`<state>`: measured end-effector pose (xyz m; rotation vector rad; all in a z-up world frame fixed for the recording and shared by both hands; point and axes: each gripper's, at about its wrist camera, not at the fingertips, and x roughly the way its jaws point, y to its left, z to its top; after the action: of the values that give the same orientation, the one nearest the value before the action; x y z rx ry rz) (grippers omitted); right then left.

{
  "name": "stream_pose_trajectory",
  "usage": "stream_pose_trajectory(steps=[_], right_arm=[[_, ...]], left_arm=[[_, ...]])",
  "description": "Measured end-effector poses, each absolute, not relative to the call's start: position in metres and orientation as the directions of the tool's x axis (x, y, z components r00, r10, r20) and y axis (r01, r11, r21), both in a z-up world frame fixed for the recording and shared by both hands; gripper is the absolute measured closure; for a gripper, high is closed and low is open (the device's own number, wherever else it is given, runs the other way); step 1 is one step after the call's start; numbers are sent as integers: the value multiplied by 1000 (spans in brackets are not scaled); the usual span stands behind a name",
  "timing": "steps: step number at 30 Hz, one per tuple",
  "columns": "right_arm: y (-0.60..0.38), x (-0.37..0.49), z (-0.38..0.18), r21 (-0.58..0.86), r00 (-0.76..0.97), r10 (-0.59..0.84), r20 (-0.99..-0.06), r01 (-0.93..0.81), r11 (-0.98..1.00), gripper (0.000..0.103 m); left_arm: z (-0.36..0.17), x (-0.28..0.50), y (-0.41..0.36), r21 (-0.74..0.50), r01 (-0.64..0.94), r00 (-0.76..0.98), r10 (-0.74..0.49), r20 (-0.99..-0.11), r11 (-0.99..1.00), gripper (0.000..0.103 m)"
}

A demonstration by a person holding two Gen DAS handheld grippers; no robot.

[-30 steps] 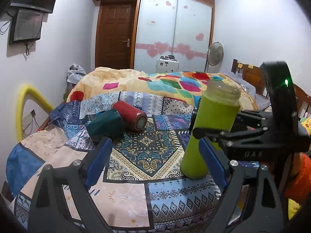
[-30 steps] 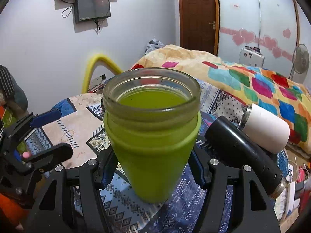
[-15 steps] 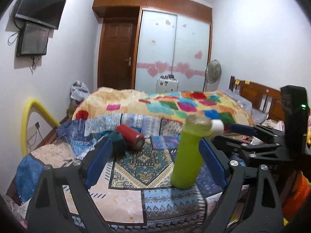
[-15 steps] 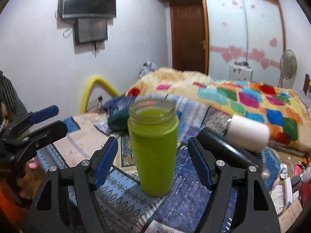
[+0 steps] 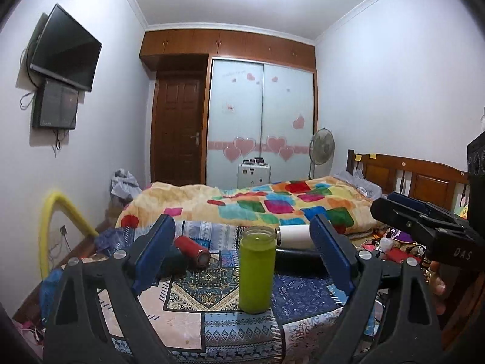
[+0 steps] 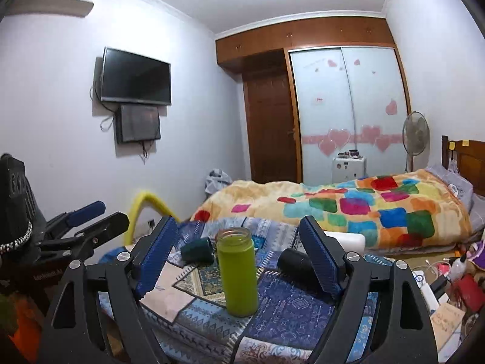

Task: Flip cup upright
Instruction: 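Open the right tool and withdraw it from the upright cup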

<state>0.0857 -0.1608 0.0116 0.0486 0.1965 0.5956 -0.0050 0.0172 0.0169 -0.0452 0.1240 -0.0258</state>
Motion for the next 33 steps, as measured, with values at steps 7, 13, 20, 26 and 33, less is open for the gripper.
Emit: stream_pose_trajectory(steps=[7, 13, 20, 26, 33], right_arm=[[-164, 75, 5, 93, 824, 545, -159, -537, 839, 11], [-165, 63, 1, 62, 852, 506, -135, -502, 863, 0], [-169, 56, -2, 62, 860, 492, -132, -489, 870, 0], [-175, 56, -5, 82, 860, 492, -135, -485, 871, 0], [-176, 55, -6, 80, 862, 489, -133, -482, 873, 0]], left_arm=[[19, -24, 4, -31, 3, 995, -6, -104, 1000, 1], [18, -30, 0, -30, -6, 995, 2, -104, 1000, 0], [14, -34, -2, -28, -10, 994, 7, -106, 1000, 0], [13, -34, -4, -21, -15, 994, 13, -104, 1000, 0], [10, -32, -5, -18, -16, 993, 14, -116, 1000, 0]])
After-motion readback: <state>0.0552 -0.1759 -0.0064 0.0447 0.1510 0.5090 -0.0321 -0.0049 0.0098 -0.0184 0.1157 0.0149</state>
